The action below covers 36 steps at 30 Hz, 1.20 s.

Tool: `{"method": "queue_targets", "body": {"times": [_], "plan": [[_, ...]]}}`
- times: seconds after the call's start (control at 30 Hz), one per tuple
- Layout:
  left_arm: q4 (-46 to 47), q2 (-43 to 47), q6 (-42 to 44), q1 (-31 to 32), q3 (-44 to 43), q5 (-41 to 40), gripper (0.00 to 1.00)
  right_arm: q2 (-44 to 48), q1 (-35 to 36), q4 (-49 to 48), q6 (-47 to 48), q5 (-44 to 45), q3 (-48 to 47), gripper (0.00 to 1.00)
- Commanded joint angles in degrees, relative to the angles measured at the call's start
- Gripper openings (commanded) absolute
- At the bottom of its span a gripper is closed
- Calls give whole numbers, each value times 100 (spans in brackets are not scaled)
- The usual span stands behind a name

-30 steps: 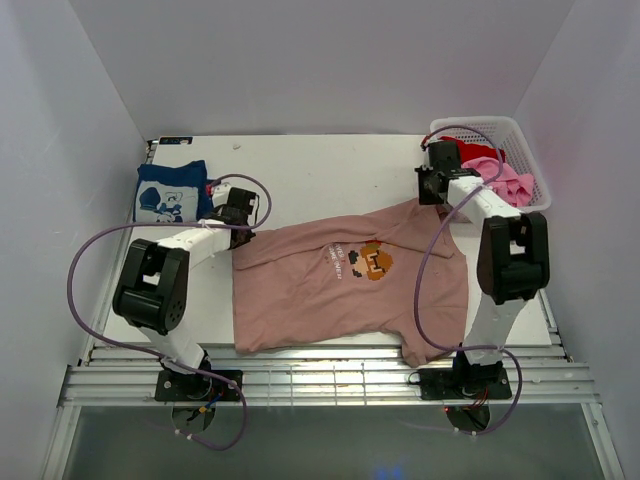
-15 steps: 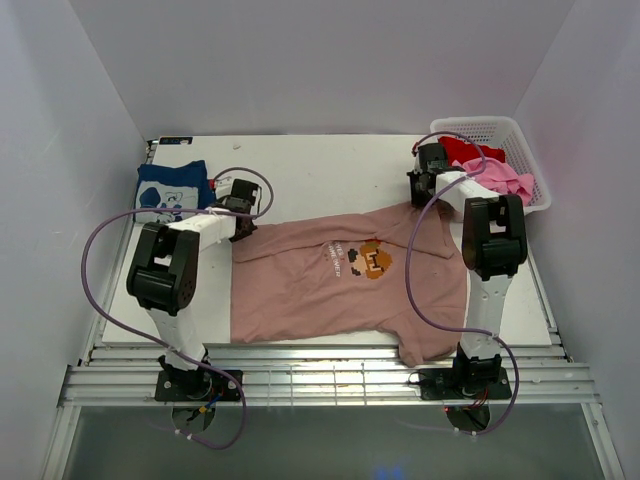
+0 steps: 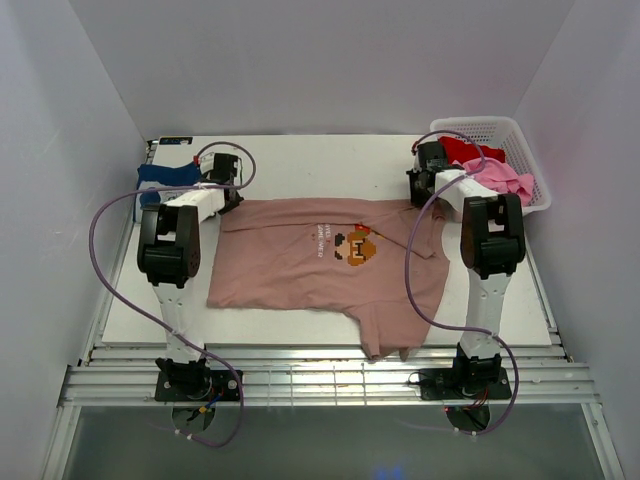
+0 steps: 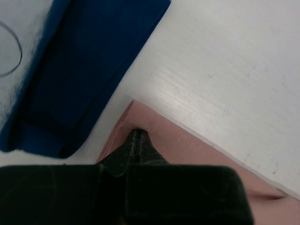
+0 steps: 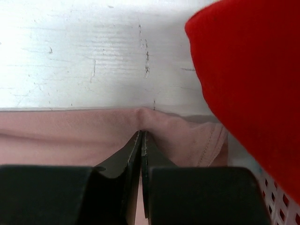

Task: Fold and stack the t-shirts
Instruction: Fold the tshirt

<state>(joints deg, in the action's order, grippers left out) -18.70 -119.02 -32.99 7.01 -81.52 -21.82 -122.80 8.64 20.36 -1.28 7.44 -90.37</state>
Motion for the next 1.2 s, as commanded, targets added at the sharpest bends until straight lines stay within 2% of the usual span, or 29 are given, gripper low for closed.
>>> {"method": "queue_targets", "body": {"times": [0.0,0.1,0.2,0.27,0.33,0.4,0.43,0.53,0.57,0.6,0.7,1.0,1.17], "plan": [[-179,-648,363,-94,-197,125,0,-366,-38,153,-57,3,-392,8],[-65,-737,539,-94,-365,204,0,-359,-38,83,31,-6,-526,8],[304,-553,671,-94,-86,205,0,229,-29,-696,101,-76,0,8],[630,-280,794,-94,152,170,0,896,-29,-1276,101,-268,536,14],[875,-35,864,-94,215,196,0,1440,-12,-1385,101,-453,782,25],[964,124,908,-85,215,222,4,1741,14,-1386,84,-681,854,29],[1156,334,935,-59,250,214,11,1960,32,-1351,49,-691,880,31],[1613,721,1111,55,478,152,23,2128,41,-1193,-109,-1209,915,32],[1667,966,1137,81,522,83,37,2129,50,-1184,-153,-1306,933,32],[1703,1073,1155,108,566,64,43,2103,50,-1166,-179,-1472,951,32],[1537,1424,1155,196,663,12,55,1849,50,-1052,-285,-1719,881,35],[1413,2479,733,547,1822,-15,56,1057,216,-1052,-452,-1773,740,36],[1439,2963,680,635,2166,-59,56,855,287,-1122,-487,-1773,801,38]]}}
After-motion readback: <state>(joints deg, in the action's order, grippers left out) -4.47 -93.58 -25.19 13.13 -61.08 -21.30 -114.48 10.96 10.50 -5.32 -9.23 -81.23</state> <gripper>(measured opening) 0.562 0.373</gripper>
